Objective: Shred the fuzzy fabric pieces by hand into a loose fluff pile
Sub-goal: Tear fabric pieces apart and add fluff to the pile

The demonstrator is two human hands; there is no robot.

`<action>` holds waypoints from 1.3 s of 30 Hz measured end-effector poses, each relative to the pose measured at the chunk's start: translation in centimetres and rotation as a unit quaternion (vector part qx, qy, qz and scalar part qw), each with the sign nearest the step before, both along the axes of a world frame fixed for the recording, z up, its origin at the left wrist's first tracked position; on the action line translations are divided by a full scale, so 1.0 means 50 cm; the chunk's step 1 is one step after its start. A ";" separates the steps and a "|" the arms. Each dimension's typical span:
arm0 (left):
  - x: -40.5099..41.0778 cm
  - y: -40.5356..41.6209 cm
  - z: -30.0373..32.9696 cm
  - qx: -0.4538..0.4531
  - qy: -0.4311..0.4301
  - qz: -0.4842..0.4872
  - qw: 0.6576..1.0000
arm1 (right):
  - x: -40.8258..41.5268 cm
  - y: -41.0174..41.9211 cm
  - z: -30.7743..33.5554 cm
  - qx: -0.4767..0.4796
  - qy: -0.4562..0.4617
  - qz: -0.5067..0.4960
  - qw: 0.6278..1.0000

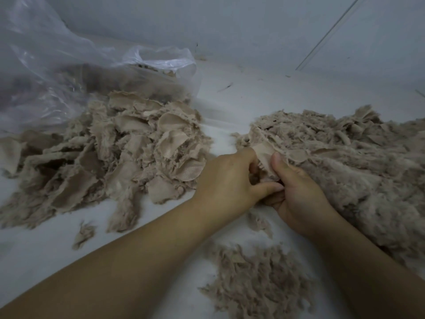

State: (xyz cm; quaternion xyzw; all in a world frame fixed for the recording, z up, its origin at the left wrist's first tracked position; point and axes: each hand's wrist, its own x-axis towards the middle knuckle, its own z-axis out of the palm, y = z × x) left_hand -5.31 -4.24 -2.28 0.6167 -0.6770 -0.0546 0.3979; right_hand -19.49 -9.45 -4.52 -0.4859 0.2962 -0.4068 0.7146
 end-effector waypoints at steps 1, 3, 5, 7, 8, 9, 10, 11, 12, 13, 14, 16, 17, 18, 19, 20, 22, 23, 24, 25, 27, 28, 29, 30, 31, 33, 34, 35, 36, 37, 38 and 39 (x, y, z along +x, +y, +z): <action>-0.003 0.000 -0.001 0.002 0.002 -0.002 1.000 | 0.000 0.000 0.001 0.005 -0.002 -0.003 1.000; -0.007 -0.003 -0.003 0.014 0.023 -0.017 0.999 | 0.000 -0.001 0.001 0.010 -0.006 -0.004 1.000; -0.009 -0.005 -0.007 0.027 0.078 -0.041 0.996 | 0.001 0.000 0.001 0.011 -0.009 -0.008 1.000; -0.008 -0.005 -0.007 0.043 0.138 -0.059 0.988 | 0.004 0.000 0.001 0.012 -0.009 -0.011 1.000; -0.007 -0.005 -0.006 0.052 0.160 -0.069 0.983 | 0.004 0.000 0.001 0.010 -0.009 -0.010 1.000; -0.007 -0.003 -0.002 0.061 0.174 -0.083 0.979 | 0.005 0.001 0.002 0.006 -0.010 -0.009 1.000; -0.005 0.001 0.004 0.070 0.183 -0.102 0.975 | 0.006 0.003 0.003 0.001 -0.013 -0.009 1.000; -0.002 0.006 0.011 0.084 0.190 -0.128 0.970 | 0.005 0.004 0.003 -0.004 -0.017 -0.008 1.000; 0.002 0.012 0.019 0.106 0.189 -0.164 0.962 | 0.004 0.005 0.003 -0.002 -0.021 -0.009 1.000; 0.006 0.019 0.028 0.135 0.176 -0.205 0.953 | 0.004 0.005 0.002 0.005 -0.020 -0.015 1.000; 0.009 0.027 0.038 0.166 0.148 -0.246 0.943 | 0.004 0.004 0.002 0.016 -0.011 -0.019 1.000; 0.013 0.041 0.058 0.220 0.086 -0.305 0.923 | 0.003 0.000 -0.002 0.034 -0.001 -0.018 0.999; 0.014 0.044 0.065 0.239 0.066 -0.320 0.915 | 0.001 0.000 -0.003 0.036 -0.004 -0.014 0.999; 0.014 0.044 0.068 0.249 0.058 -0.321 0.912 | 0.000 0.000 -0.003 0.031 -0.006 -0.006 0.999; 0.014 0.042 0.069 0.247 0.059 -0.308 0.917 | -0.002 0.002 -0.002 0.021 -0.006 0.002 1.000; 0.013 0.039 0.068 0.223 0.065 -0.278 0.932 | -0.003 0.004 -0.001 0.012 -0.003 0.009 1.000; 0.014 0.027 0.058 0.115 0.062 -0.180 0.975 | -0.004 0.008 0.004 -0.021 0.017 0.027 0.999; 0.017 0.022 0.053 0.049 0.045 -0.122 0.990 | -0.003 0.008 0.005 -0.040 0.031 0.037 0.998; 0.019 0.021 0.053 -0.001 0.024 -0.083 0.996 | -0.003 0.006 0.006 -0.053 0.043 0.045 0.997; 0.021 0.020 0.052 -0.024 0.009 -0.074 0.997 | -0.002 0.004 0.007 -0.053 0.050 0.051 0.996; 0.025 0.012 0.044 -0.017 0.014 -0.106 0.994 | -0.005 0.002 0.009 -0.046 0.047 0.068 0.995; 0.026 0.009 0.043 -0.003 0.026 -0.123 0.992 | -0.007 0.000 0.006 -0.049 0.044 0.078 0.995; 0.025 0.009 0.044 0.012 0.041 -0.138 0.990 | -0.009 -0.001 0.005 -0.056 0.047 0.089 0.993; 0.024 0.009 0.044 0.028 0.057 -0.150 0.987 | -0.010 -0.001 0.004 -0.067 0.056 0.098 0.991; 0.024 0.007 0.044 0.047 0.083 -0.167 0.981 | -0.010 -0.001 0.003 -0.085 0.072 0.106 0.988; 0.024 0.007 0.043 0.083 0.149 -0.181 0.968 | -0.010 0.004 0.002 -0.130 0.115 0.124 0.977; 0.024 0.006 0.041 0.087 0.169 -0.170 0.967 | -0.009 0.006 0.001 -0.141 0.130 0.125 0.974; 0.025 0.004 0.039 0.074 0.177 -0.150 0.970 | -0.010 0.006 -0.002 -0.143 0.136 0.120 0.973; 0.025 0.001 0.036 0.054 0.179 -0.120 0.975 | -0.011 0.004 -0.003 -0.139 0.133 0.115 0.974; 0.026 -0.001 0.034 0.035 0.189 -0.093 0.977 | -0.012 0.002 -0.004 -0.131 0.124 0.112 0.977; 0.028 -0.004 0.035 0.023 0.208 -0.074 0.975 | -0.013 0.001 -0.004 -0.119 0.110 0.109 0.981; 0.032 -0.005 0.036 0.018 0.230 -0.071 0.970 | -0.014 0.000 -0.004 -0.108 0.098 0.107 0.984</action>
